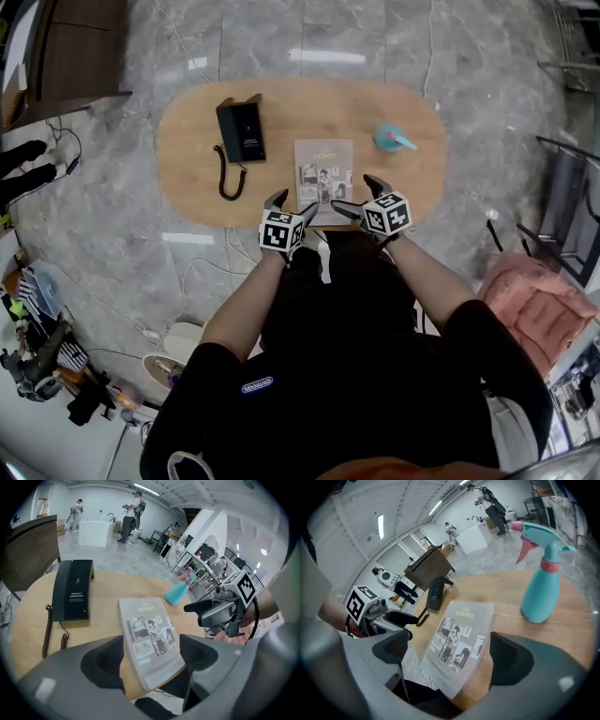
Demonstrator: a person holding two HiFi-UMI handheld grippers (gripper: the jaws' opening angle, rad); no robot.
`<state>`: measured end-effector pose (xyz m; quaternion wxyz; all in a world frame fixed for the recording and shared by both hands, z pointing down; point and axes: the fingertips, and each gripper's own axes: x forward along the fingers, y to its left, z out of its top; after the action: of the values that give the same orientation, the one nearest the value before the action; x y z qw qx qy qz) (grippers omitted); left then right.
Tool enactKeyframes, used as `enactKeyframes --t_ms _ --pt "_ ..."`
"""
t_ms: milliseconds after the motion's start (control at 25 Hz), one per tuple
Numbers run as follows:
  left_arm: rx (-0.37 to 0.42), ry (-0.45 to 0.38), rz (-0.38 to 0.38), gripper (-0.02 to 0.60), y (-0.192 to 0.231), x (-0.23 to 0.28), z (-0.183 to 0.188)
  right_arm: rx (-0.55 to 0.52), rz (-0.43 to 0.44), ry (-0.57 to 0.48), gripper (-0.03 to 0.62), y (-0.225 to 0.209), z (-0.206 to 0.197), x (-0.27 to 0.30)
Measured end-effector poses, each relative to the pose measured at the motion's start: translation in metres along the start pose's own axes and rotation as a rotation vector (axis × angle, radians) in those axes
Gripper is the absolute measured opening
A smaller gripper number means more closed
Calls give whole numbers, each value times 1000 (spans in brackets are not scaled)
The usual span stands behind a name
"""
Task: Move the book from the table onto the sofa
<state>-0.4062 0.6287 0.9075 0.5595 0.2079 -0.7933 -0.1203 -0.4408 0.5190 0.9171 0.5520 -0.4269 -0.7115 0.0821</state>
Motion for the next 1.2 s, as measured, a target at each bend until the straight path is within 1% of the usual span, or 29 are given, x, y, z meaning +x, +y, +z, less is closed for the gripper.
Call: enactKeyframes --t_ms 80,240,440,600,720,800,960,1000,1040,1080,1160,1200 --pt "5 13 -3 380 3 10 -7 13 -1 9 575 -7 -3 8" --pt "-7 33 1 380 13 29 -19 87 -9 8 575 -26 -10 23" --pt "-69 33 5 380 28 48 -22 115 -8 33 575 -41 -25 39" --pt "-79 26 -6 380 35 57 -19 137 7 46 574 -42 -35 51" --pt "-107 25 -22 379 38 63 -23 153 8 39 558 -43 -37 57" --pt "-121 28 -33 377 38 68 -25 156 3 34 533 -46 -37 60" --pt "-114 55 -56 354 35 81 -32 140 1 51 473 -50 -42 66" --pt "-117 63 -59 345 35 83 -34 134 2 60 440 -51 -43 67" --pt "-124 66 -59 322 36 85 -36 126 2 70 374 -52 -44 68" --pt "-133 65 -60 311 37 87 -36 121 1 79 313 -53 -45 69" --pt "-142 64 -68 311 38 88 -36 139 0 81 265 -58 -46 69" --pt "-142 71 -75 307 39 88 -36 161 6 81 257 -59 -46 69"
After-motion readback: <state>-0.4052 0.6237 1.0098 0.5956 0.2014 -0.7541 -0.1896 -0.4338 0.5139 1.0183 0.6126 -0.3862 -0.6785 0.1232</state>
